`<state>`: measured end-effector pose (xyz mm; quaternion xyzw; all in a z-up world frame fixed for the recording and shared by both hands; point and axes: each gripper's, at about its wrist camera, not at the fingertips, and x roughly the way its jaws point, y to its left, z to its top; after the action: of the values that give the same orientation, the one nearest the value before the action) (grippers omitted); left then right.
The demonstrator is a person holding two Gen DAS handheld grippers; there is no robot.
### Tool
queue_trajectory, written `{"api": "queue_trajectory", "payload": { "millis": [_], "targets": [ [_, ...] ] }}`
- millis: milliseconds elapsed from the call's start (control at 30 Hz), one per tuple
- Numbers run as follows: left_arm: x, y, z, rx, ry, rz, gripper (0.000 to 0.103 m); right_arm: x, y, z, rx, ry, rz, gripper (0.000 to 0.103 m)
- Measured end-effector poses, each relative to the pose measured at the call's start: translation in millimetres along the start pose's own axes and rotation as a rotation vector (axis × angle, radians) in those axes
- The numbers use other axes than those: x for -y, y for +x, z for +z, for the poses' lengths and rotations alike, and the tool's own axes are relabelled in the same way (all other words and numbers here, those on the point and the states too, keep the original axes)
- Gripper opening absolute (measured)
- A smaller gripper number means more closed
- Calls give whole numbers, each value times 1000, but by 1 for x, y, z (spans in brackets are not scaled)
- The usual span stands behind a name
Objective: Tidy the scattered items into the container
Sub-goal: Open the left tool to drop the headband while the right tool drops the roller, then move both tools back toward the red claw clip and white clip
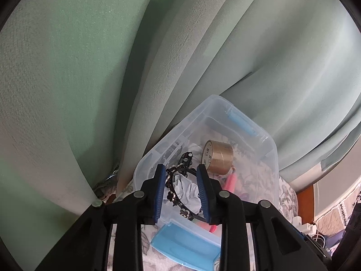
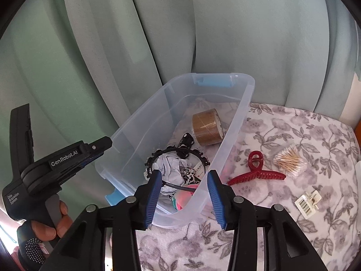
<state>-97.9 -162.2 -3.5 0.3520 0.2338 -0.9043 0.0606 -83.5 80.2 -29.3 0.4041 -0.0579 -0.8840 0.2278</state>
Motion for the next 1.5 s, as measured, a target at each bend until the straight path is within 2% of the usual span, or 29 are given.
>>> {"api": "queue_trajectory", "payload": {
  "millis": [67, 433, 800, 1033, 1433, 1500],
  "targets": [
    [0, -3, -1, -2, 6, -1, 36, 0, -3, -1, 0, 6, -4, 46],
    [3, -8, -4, -10, 13, -3, 47, 1, -10, -4, 7, 12, -8, 47],
    [15, -22, -10, -9, 42, -9, 62, 2, -28, -9, 29, 16, -8, 55],
    [26, -33, -13, -4, 52, -10, 65, 8, -42, -13, 48, 30, -8, 58],
    [66, -51, -28, 7, 174, -2, 69, 28, -70, -27, 96, 80, 1, 59],
    [75, -53, -31, 10, 202, 1, 73, 34, -75, -30, 105, 95, -1, 59]
  ]
}}
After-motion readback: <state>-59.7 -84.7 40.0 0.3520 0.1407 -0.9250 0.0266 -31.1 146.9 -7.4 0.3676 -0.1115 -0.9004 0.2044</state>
